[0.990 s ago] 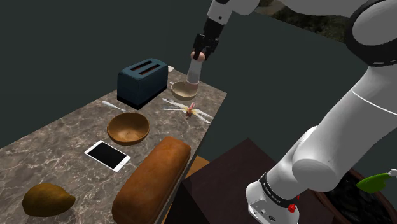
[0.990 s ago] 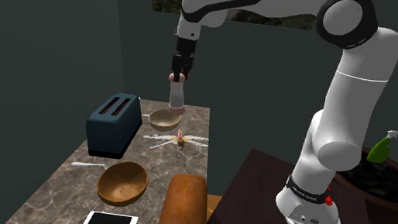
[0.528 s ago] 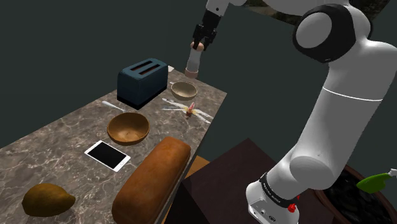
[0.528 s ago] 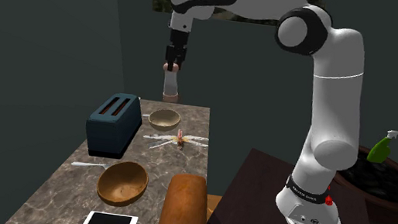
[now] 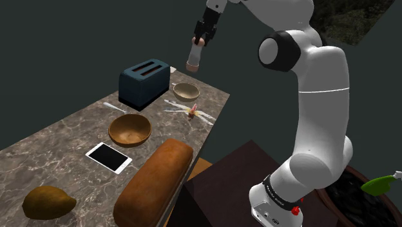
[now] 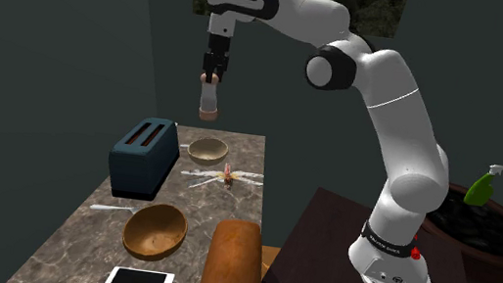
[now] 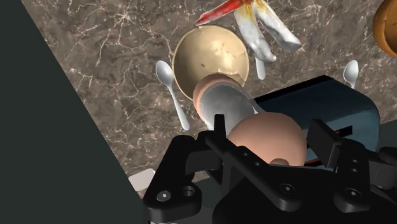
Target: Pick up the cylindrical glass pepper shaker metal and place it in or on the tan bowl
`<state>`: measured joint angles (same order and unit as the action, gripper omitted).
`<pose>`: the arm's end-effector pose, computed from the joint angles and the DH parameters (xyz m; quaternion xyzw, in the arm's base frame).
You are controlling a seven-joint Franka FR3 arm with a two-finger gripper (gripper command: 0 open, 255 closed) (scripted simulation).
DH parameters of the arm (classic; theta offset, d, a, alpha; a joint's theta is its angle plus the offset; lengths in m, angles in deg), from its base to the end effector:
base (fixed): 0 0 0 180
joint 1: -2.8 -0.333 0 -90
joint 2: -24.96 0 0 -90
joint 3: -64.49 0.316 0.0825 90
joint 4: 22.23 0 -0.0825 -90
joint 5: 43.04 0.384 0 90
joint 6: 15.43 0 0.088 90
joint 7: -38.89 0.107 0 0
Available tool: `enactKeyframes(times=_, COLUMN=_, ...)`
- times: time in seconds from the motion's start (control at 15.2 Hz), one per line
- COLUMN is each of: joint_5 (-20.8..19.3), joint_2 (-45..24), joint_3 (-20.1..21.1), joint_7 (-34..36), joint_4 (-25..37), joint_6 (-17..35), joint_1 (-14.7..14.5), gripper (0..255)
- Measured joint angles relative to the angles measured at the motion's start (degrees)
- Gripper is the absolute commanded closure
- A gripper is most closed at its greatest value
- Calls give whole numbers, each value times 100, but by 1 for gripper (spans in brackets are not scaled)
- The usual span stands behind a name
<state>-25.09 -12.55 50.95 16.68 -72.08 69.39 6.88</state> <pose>0.7102 -0.1225 0.5309 -0.9935 -0.0741 -0.0118 0.0853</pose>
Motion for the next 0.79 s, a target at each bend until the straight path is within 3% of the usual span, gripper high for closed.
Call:
enactKeyframes(times=0.26, joint_5=-31, joint_2=209, joint_3=-23, joint_7=-88, joint_4=-669, joint_6=445, joint_1=-107, gripper=255)
enactKeyframes(times=0.79, joint_5=-35, joint_2=309, joint_3=-31, joint_7=-210, joint_4=-1437, joint_6=1097, joint_1=-207, gripper=255)
